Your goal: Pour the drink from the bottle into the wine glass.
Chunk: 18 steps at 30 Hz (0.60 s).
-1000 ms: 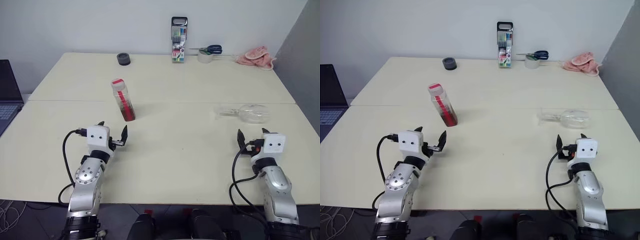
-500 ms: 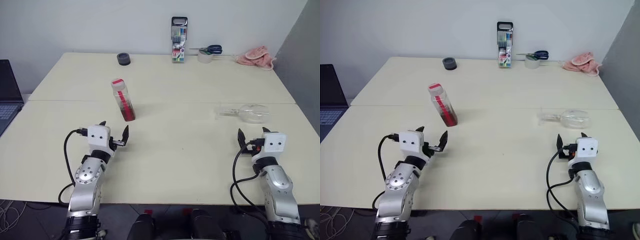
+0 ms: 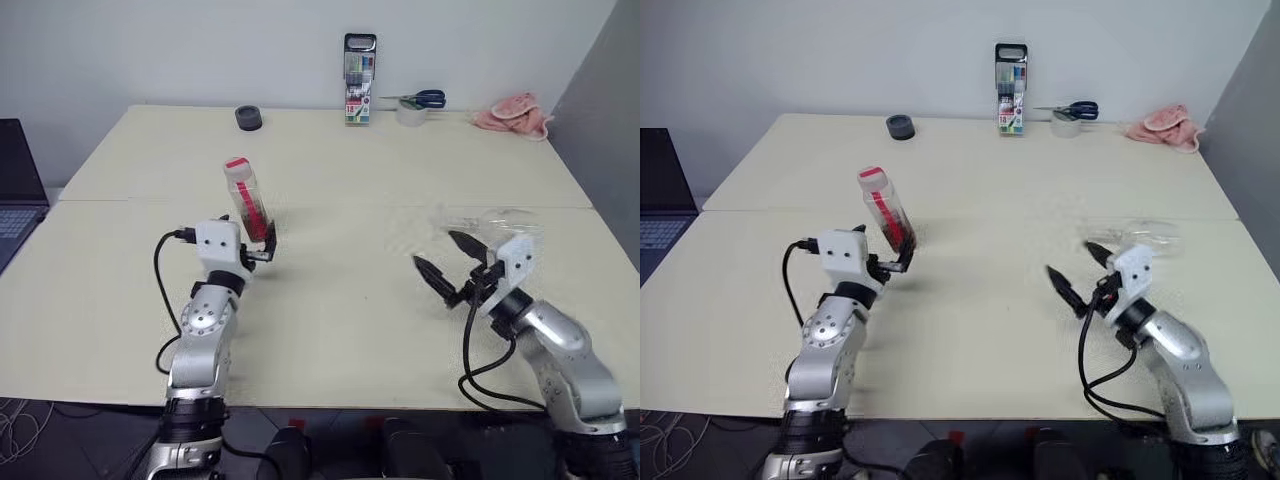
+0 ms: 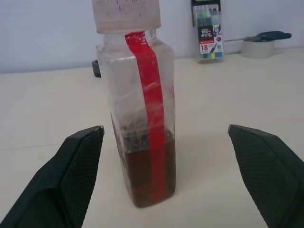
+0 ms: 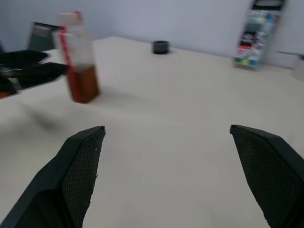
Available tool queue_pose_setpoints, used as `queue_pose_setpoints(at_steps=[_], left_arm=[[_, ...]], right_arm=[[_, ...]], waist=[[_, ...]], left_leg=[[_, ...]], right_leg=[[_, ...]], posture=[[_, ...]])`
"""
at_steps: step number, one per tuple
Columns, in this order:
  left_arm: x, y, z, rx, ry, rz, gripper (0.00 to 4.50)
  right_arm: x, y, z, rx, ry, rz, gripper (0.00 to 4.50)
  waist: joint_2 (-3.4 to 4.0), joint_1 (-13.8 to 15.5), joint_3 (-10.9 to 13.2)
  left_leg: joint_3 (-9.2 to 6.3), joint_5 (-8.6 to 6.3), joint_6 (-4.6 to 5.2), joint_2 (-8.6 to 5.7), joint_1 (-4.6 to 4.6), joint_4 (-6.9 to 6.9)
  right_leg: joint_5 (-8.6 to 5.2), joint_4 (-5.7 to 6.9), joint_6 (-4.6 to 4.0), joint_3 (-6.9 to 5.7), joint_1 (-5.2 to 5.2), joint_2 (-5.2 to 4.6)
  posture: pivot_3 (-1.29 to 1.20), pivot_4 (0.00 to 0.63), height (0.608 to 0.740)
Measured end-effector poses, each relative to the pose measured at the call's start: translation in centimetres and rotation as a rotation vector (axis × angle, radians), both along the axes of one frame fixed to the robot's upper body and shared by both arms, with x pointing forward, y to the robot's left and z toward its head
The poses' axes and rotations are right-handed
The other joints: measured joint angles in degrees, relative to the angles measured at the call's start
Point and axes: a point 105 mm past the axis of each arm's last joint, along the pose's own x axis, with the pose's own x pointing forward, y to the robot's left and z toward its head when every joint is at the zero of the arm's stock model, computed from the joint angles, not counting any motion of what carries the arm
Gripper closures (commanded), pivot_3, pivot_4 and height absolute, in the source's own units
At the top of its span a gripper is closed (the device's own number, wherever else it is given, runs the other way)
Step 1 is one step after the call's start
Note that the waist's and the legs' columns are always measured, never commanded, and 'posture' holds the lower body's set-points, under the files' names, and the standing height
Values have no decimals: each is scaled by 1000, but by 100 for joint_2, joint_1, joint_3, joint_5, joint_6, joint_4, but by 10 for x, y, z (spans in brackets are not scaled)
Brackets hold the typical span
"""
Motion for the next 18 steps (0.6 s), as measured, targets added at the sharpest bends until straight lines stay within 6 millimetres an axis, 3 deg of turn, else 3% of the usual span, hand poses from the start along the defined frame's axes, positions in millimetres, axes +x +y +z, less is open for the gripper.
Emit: queue_pose_setpoints(at_steps=[8, 18], left_arm=[[17, 5, 10, 7, -1, 114, 36], [40, -3, 20, -18, 9, 128, 36]], right_arm=[[-10, 7, -1, -35, 81, 117, 0], [-12, 6, -6, -49, 97, 176, 0]], waist=[[-3, 7, 2], [-6, 9, 4]], left_leg=[[3, 0, 0, -2, -2, 1], [5, 1, -1, -2, -2, 2]], right_leg=[[0, 0, 0, 2, -2, -2], [0, -1, 1, 2, -2, -2]], posture=[[0, 150, 740], [0, 150, 740]])
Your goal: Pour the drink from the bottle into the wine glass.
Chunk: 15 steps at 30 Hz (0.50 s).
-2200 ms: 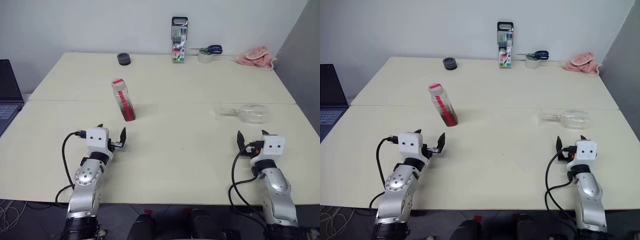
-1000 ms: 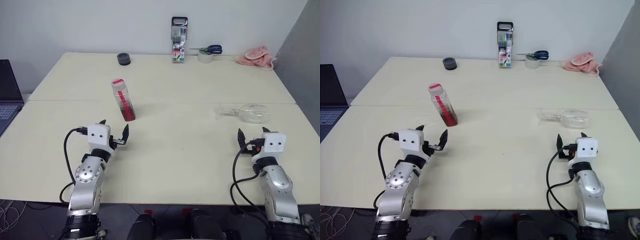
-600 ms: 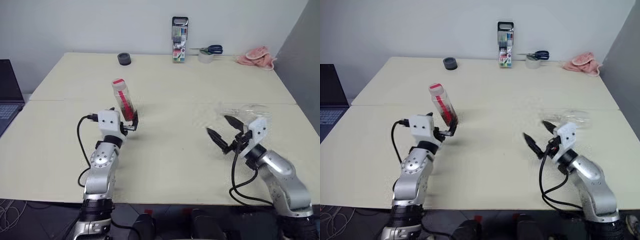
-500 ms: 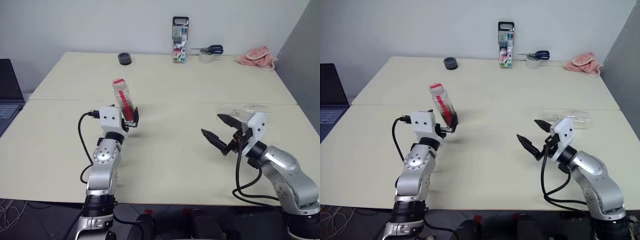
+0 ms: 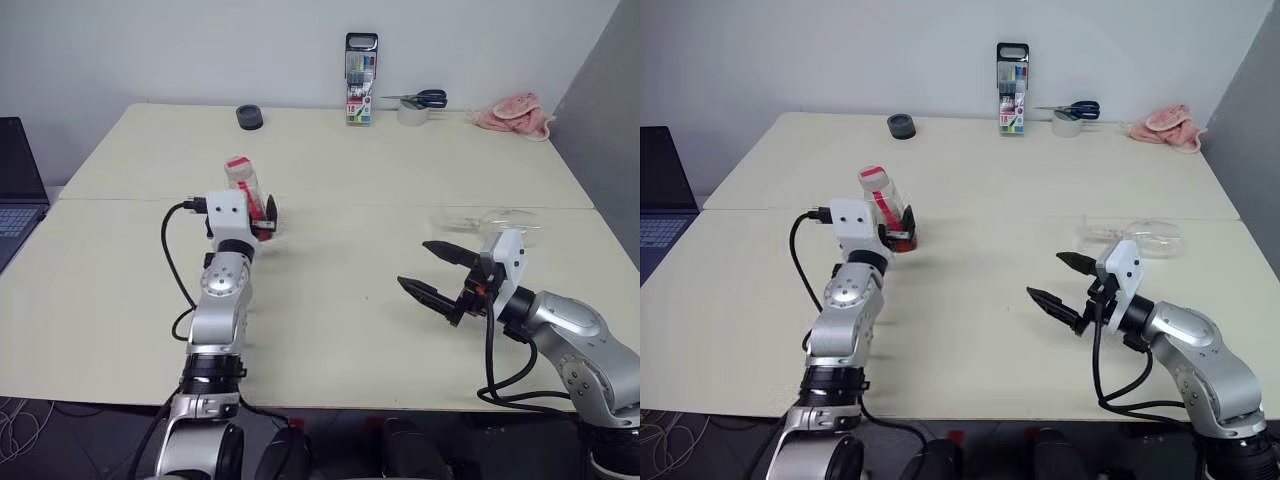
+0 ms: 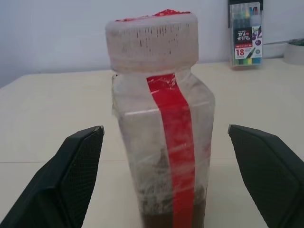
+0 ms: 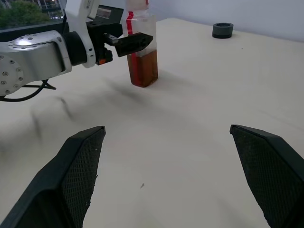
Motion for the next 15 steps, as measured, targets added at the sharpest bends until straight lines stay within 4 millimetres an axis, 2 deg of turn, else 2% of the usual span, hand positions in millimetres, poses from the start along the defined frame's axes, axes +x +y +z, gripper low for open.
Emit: queue_pose_setpoints(at_steps=[6, 15], left_arm=[[12, -1, 9, 17, -6, 40, 36], [20, 0, 8, 19, 14, 68, 36]], right_arm=[[0, 0, 0, -1, 4, 16, 0], [2, 2, 5, -17, 0, 31, 0]], waist=[[-1, -2, 1], [-2, -3, 1]], left_leg=[[1, 3, -5, 0, -1, 0], [1, 10, -18, 0, -1, -1]], right_leg=[[0, 0, 0, 2, -2, 0], [0, 0, 0, 1, -3, -1]], posture=[[0, 150, 740], [0, 150, 740]])
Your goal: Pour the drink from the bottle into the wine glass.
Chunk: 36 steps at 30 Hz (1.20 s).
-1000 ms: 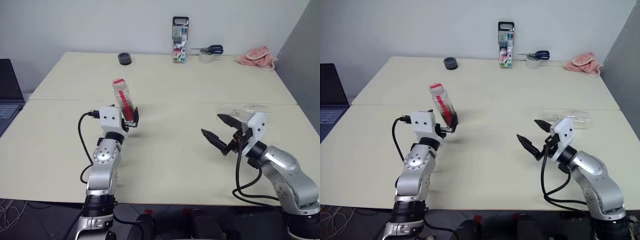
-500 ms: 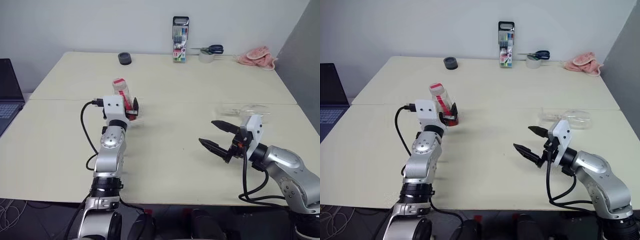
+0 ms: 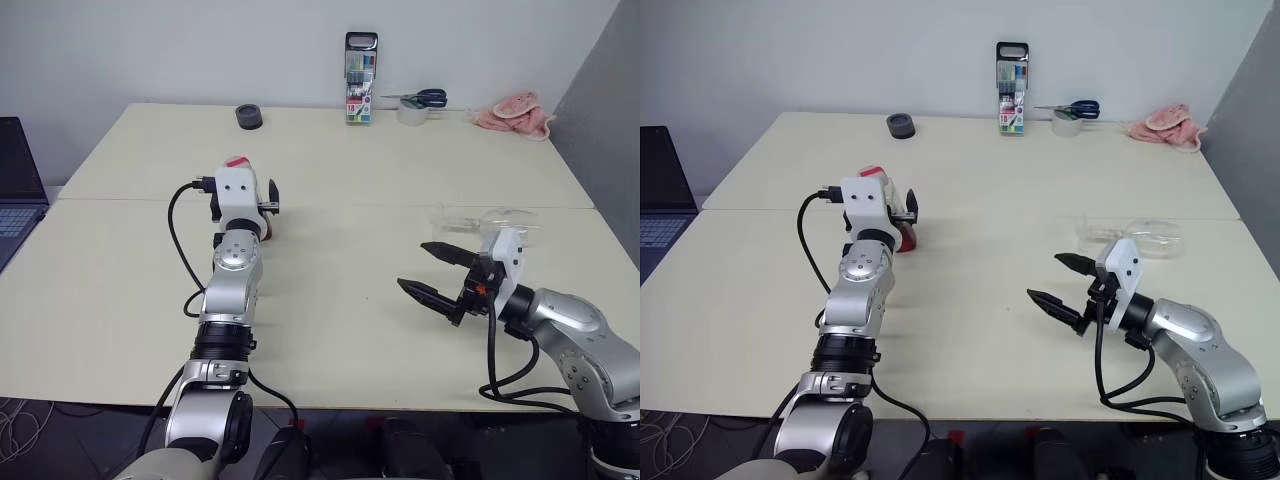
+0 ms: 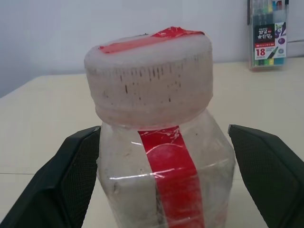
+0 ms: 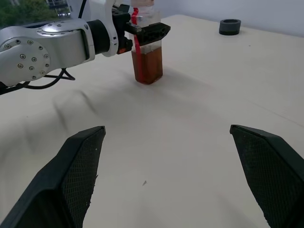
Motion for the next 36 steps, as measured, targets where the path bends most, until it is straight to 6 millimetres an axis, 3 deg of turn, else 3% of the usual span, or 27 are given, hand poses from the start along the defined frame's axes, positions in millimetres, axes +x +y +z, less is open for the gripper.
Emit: queue_pose_setpoints(at_steps=[2, 5, 10, 13, 20, 22, 28, 32, 36], left_arm=[[0, 0, 0, 0, 0, 0, 36], [0, 2, 1, 4, 0, 1, 599], [0, 2, 1, 3, 0, -13, 2079], [0, 0, 1, 0, 0, -23, 2669], [-5, -9, -1, -48, -8, -155, 2686], [-9, -26, -2, -65, -10, -292, 2686], [-37, -101, 3, -14, -10, -827, 2686], [-60, -128, -4, 98, 31, -1123, 2686], [-73, -142, 3, 169, 29, -1331, 2686]], right_arm=[[0, 2, 2, 0, -4, 7, 0], [0, 2, 2, 0, 7, 7, 0], [0, 4, 5, 6, 12, 16, 0], [-1, 6, 8, 10, 9, 27, 0], [-4, 7, 12, -19, -13, 33, 0], [-5, 6, 16, -34, -35, 19, 0], [-8, 2, 28, -49, -90, -50, 0], [-4, 7, 40, -12, -118, -128, 0], [3, 20, 59, 31, -147, -175, 0]], waist=[[0, 4, 0], [-1, 4, 0], [-1, 4, 0], [-1, -9, 1], [-2, 3, 1], [-4, 10, 2], [-7, 59, 4], [-4, -33, 6], [-3, -33, 6]], left_leg=[[-2, 1, -2, 0, -1, 0], [0, 2, -3, -1, -1, 1], [0, 2, -3, -1, -1, 1], [1, 2, -3, 1, -1, 0], [2, 2, -5, -2, -4, 0], [2, 3, -5, -3, -6, 1], [4, 3, -6, -3, -9, 0], [8, 3, -5, 4, -6, -2], [4, -2, 5, 5, -7, -2]], right_leg=[[0, 0, 0, -1, 0, 0], [0, 0, 0, 0, 0, -1], [0, 0, 0, -1, 0, -1], [0, 0, 0, 1, -1, -1], [0, -1, 0, 0, -3, -4], [0, -2, 0, 0, -3, -5], [0, -6, 0, 0, -4, -4], [0, 3, 0, 5, -11, 5], [0, 5, 0, 3, -14, 8]], posture=[[0, 150, 740], [0, 150, 740], [0, 150, 740], [0, 150, 740], [0, 150, 740], [0, 150, 740], [0, 150, 740], [0, 150, 740], [0, 150, 740]])
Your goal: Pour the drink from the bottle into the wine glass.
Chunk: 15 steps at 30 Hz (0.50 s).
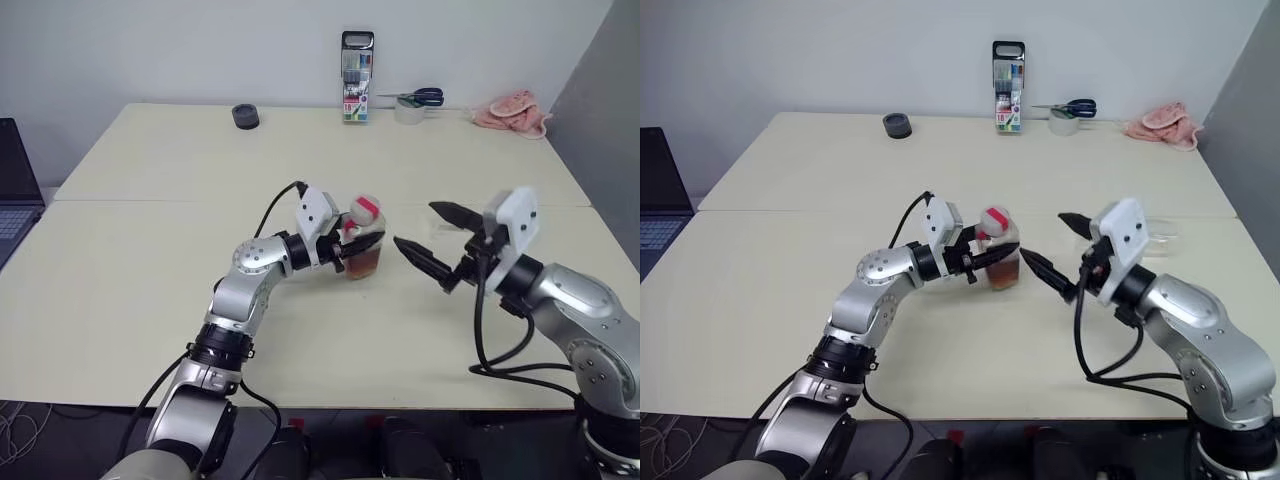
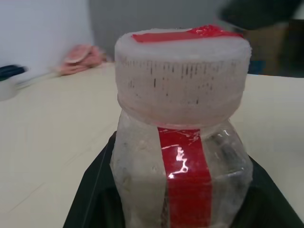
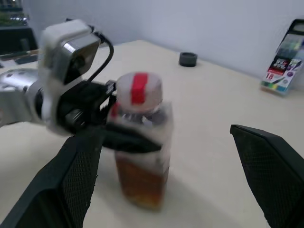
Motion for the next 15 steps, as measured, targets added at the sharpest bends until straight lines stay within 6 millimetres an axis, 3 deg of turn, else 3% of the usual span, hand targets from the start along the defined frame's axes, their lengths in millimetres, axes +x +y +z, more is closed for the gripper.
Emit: queue_pose_setpoints(at_steps=[5, 15], left_arm=[[-7, -5, 5, 37, -16, -142, 2686], [-12, -8, -2, 59, 6, -220, 2686]], right_arm=[[-2, 22, -3, 10, 45, 47, 0], [5, 40, -10, 12, 55, 75, 0]], waist=[[0, 7, 0], [0, 4, 0]], left_leg=[[0, -1, 2, -7, -14, 0], [-10, -1, 3, -6, -49, 7]], right_leg=[[0, -7, 0, 1, -8, -6], [0, -1, -1, -6, -41, -5]], posture=[[0, 150, 740], [0, 150, 740]])
